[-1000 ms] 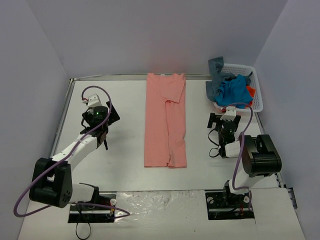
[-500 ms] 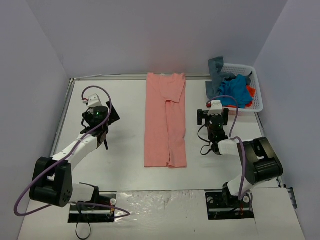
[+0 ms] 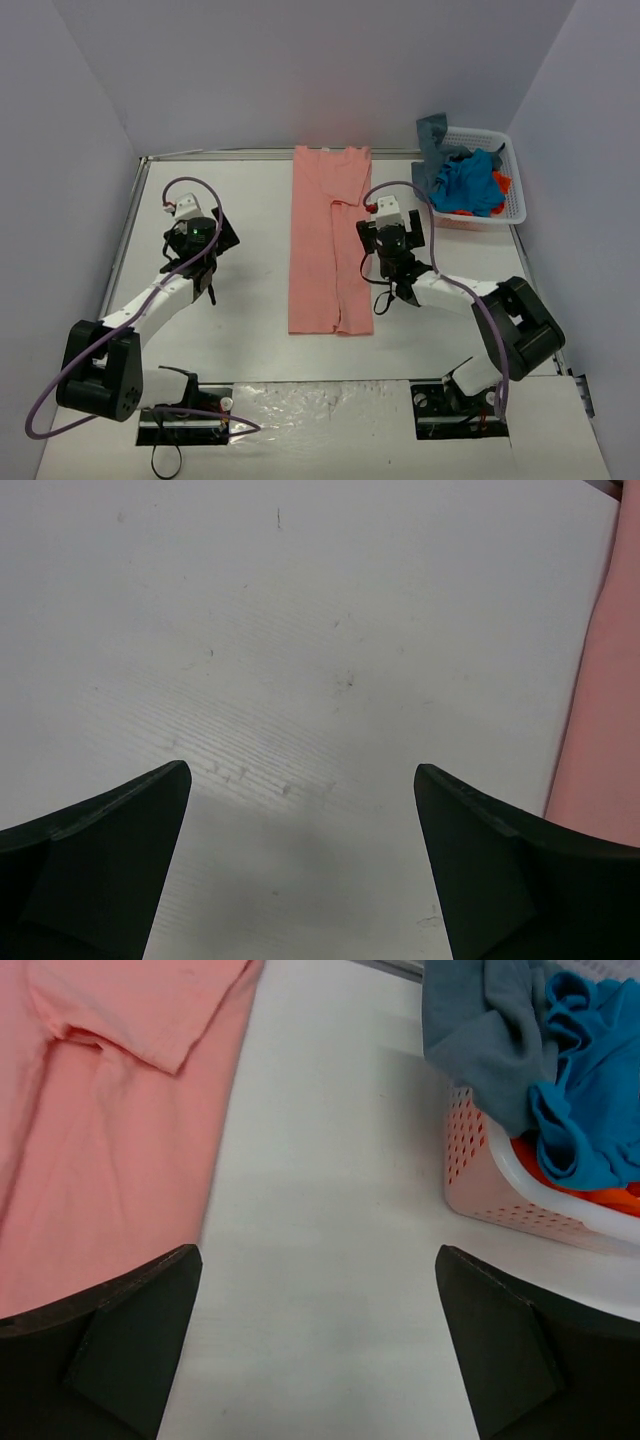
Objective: Fold and stack the t-shirts
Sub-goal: Grab the bottom of the folded rectangular tshirt with both arms
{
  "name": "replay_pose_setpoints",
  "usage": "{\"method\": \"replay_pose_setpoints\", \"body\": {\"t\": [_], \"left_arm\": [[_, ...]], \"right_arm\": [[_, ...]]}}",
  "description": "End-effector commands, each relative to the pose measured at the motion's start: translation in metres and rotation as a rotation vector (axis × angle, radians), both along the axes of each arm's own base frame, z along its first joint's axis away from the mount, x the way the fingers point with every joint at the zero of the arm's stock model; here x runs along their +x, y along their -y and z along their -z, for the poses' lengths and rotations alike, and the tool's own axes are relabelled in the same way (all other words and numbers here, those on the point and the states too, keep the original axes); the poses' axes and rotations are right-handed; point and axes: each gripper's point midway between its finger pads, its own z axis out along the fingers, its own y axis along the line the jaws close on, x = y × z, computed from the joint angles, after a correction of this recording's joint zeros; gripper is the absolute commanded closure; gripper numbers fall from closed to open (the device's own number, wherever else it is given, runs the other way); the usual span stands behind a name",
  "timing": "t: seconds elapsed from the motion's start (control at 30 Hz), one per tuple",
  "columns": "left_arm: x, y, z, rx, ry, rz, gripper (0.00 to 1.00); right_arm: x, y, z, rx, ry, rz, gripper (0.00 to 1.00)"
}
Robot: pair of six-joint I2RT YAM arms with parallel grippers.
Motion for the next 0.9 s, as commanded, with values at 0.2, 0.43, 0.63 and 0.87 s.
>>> {"method": "replay_pose_setpoints", "body": {"t": [0.2,0.43,0.63,0.87], "left_arm": [[-0.015,0.037,-0.035,-0.181,0.086,0.091,0.05],[-0.043,0.078,-0.022,-0.275,0.0,0.253,0.04],[-0.066,0.115,-0.017,-0.396,-0.054,0.451,0.04],[-0.084,0.141,0.023,-0.495,-0.165,0.568,0.0]], "right_arm": [[-0.014,-0.055,-0.086,0.421,-0.006,-0.084,0.0],[-0.048,-0.082,-0.074,0.686,-0.15,-0.14,0.0],[-0.072,-0.096,-0.028,0.886,-0.298,-0.108,0.0],[-0.102,-0.091,0.018,0.969,-0.41,-0.043,0.0]]}}
